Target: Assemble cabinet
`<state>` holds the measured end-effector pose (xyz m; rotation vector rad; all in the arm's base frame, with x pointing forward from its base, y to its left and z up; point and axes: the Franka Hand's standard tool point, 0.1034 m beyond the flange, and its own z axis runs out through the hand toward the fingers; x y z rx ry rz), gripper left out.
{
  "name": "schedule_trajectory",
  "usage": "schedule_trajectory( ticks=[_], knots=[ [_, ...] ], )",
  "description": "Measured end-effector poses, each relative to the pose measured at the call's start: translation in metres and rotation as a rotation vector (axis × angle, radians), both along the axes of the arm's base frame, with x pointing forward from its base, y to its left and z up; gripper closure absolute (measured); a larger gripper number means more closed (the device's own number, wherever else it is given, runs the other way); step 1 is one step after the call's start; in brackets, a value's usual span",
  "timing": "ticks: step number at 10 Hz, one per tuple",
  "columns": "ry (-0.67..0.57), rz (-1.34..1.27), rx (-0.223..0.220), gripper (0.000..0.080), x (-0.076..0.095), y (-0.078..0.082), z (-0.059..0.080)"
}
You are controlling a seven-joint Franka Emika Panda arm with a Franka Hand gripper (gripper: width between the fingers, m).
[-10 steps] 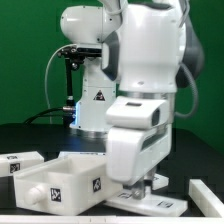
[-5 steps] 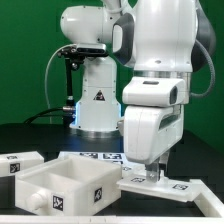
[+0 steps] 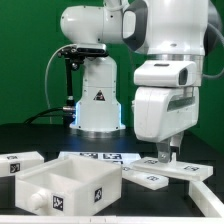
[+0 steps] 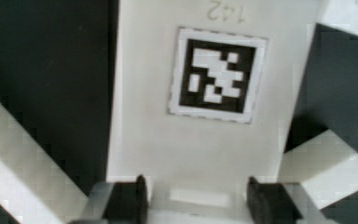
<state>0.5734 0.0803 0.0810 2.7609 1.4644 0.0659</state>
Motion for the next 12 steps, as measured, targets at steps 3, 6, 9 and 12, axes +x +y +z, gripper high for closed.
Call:
schedule_trajectory(
  ticks=[3, 6, 9, 12],
  knots=[
    [0.011, -0.19, 0.006, 0.0538, -0.014, 0.011, 0.003],
    [0.012, -0.386, 0.019, 0.0538, -0.08, 0.05, -0.003],
    [0.007, -0.364, 0.019, 0.0538, -0.078, 0.047, -0.003],
    [0.0, -0.357, 0.029, 0.0538, -0.119, 0.053, -0.009]
  ],
)
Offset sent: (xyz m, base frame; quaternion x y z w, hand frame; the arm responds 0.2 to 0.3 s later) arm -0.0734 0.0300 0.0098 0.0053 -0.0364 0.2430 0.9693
